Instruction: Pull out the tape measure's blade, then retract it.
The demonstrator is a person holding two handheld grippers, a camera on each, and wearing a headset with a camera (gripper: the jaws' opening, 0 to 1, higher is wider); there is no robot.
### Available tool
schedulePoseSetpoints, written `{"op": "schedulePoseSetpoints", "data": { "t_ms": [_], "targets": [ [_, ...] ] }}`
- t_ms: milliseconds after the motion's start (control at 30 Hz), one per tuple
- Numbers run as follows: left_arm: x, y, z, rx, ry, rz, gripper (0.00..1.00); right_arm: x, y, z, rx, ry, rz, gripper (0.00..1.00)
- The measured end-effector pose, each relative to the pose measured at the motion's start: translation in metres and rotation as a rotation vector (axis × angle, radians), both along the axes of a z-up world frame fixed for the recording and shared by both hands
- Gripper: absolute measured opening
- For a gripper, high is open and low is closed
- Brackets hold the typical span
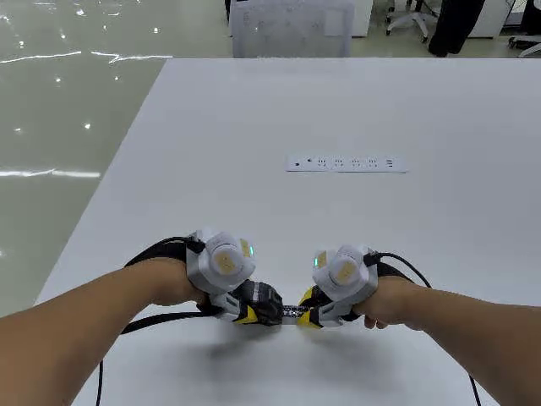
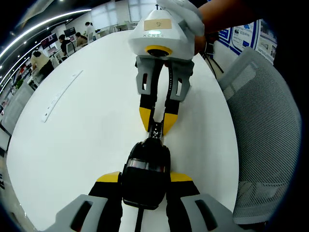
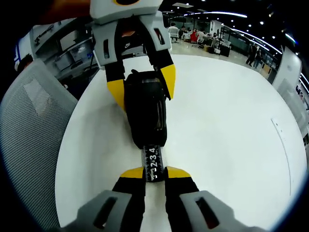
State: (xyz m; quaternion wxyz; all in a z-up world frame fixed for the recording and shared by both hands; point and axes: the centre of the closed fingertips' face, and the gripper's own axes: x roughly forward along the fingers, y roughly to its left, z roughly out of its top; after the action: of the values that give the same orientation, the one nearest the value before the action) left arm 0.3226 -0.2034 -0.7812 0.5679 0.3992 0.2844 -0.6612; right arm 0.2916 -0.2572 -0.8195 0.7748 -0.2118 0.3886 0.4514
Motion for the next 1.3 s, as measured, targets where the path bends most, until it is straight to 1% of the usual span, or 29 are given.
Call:
{"op": "schedulePoseSetpoints", "data": {
  "t_ms": [133, 200, 433, 600, 1000, 1100, 1300],
  "targets": [
    [0.000, 0.000, 0.000, -0.001, 0.000, 0.000, 0.32, -0.003, -0.002, 0.001, 0.006, 0.010, -0.012, 0.13],
    [0.000, 0.000, 0.000, 0.000, 0.000, 0.000, 0.32, -0.003, -0.004, 0.001, 0.006, 0.001, -0.007, 0.13],
    [0.001, 0.000, 0.000, -0.003, 0.002, 0.004, 0.32, -0.002, -0.009, 0.002, 0.008, 0.005, -0.015, 0.13],
    [0.001, 0.000, 0.000, -0.003, 0.001, 0.005, 0.32, -0.005, -0.012, 0.002, 0.014, 0.012, -0.025, 0.13],
    [0.000, -0.001, 0.000, -0.002, -0.001, 0.010, 0.32, -0.009, -0.021, 0.000, 0.006, 0.007, -0.034, 0.13],
    [0.000, -0.001, 0.000, -0.002, -0.001, 0.009, 0.32, -0.010, -0.022, 0.000, 0.010, 0.015, -0.038, 0.13],
    [0.001, -0.001, 0.000, -0.002, -0.001, 0.010, 0.32, -0.010, -0.027, 0.000, 0.009, 0.013, -0.042, 0.13]
  ]
}}
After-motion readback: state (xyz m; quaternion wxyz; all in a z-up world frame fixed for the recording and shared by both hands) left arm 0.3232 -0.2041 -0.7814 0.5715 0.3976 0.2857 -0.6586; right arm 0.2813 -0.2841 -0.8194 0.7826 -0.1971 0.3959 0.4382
